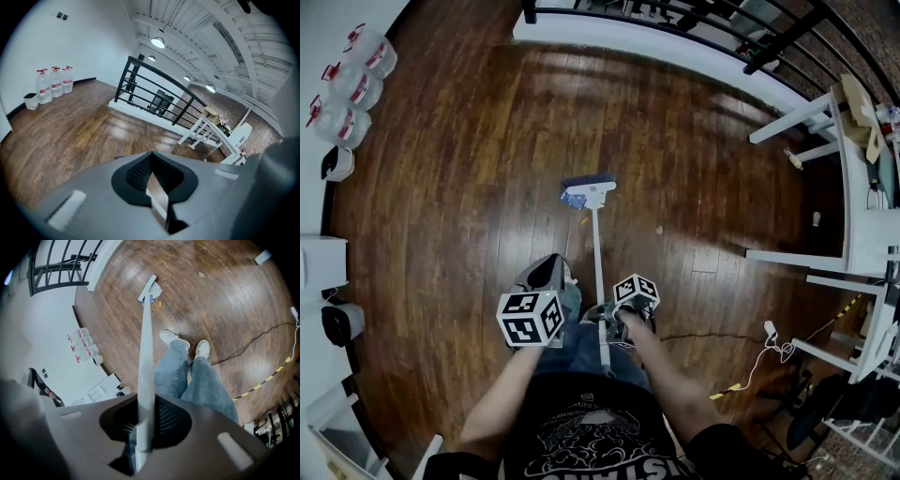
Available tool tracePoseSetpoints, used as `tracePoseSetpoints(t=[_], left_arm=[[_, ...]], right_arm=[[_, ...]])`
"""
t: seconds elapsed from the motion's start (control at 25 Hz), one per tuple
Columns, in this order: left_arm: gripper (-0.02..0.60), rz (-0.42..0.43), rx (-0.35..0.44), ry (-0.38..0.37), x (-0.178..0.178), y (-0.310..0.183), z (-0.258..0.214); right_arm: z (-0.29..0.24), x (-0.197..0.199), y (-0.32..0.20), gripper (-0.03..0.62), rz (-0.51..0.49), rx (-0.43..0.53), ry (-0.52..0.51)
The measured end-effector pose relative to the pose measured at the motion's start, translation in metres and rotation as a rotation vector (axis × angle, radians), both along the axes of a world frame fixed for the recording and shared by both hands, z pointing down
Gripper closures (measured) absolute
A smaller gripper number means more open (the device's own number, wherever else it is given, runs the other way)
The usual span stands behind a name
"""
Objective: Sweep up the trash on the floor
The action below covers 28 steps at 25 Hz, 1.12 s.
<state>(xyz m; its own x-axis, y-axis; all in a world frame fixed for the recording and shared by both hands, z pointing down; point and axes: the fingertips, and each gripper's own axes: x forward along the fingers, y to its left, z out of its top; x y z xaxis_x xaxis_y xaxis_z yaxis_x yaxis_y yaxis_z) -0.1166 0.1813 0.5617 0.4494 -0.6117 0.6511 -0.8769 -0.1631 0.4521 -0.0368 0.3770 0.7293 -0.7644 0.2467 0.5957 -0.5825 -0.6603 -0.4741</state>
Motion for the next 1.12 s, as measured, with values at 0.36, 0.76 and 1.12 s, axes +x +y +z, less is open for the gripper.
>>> tracePoseSetpoints(t=[0.36,0.76,1.12], left_arm=[[0.577,0.000,0.009,0.031,0.011,0.043,0.000],[0.577,0.009,-0.003,0.041,0.023,0.075,0.005],[0.577,-0.006,0.005,0.013,0.011,0.067,0.003]], right_arm=[[-0.011,0.012,0.054,0.548,0.004,0.022,0.008],[-0.010,0.034,0.068,0.545,0.043,0.137,0.082],[0.010,0.038,0.057,0.542,0.039,0.231,0.144]])
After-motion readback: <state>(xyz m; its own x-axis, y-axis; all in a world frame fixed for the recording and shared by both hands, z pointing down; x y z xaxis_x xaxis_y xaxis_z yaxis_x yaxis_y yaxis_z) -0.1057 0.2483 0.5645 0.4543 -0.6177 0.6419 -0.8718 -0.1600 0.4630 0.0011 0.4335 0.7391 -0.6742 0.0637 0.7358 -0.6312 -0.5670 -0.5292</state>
